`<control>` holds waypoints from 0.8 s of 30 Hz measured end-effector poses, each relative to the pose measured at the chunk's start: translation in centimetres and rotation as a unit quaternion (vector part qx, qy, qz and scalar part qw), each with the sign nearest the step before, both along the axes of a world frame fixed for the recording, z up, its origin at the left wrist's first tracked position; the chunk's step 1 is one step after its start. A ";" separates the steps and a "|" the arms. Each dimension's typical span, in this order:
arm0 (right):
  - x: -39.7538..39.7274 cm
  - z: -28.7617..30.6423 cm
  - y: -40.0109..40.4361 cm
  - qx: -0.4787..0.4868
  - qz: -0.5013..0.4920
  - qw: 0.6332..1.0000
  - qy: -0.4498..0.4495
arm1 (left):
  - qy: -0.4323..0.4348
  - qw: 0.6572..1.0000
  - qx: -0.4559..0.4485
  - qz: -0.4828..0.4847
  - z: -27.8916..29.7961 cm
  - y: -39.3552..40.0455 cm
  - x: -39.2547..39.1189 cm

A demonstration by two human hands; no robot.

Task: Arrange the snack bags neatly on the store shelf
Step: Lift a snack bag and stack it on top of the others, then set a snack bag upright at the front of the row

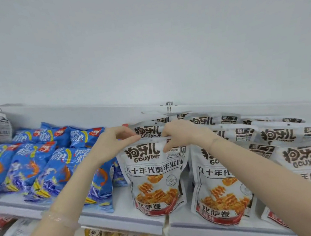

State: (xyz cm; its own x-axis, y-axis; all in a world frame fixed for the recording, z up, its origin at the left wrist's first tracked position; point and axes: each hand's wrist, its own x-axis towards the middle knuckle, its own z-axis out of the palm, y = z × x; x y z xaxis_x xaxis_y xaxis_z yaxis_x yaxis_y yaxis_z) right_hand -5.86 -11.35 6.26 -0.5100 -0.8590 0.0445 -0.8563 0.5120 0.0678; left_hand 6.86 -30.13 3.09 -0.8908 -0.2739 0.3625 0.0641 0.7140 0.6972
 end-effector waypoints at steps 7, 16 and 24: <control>1.3 4.4 -0.7 -0.259 -0.083 0.961 -0.045 | 0.104 0.979 0.177 -0.014 -2.2 -4.9 0.9; 4.6 7.8 1.9 -0.626 -0.126 0.714 -0.287 | 0.187 0.962 0.199 -0.029 -3.4 -2.7 -0.5; 6.9 -0.4 1.4 -0.658 -0.183 0.649 -0.336 | 0.215 0.948 0.233 0.037 -2.2 -1.9 -0.8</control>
State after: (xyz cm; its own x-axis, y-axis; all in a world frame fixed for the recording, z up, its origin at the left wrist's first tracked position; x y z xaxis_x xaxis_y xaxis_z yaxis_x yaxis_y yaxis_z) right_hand 1.02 -9.96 5.88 -0.9532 -0.1185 0.2782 -0.2709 -0.0748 -0.9597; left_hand 6.09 -32.05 0.85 -0.6596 -0.5499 0.5125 0.3754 0.3497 0.8584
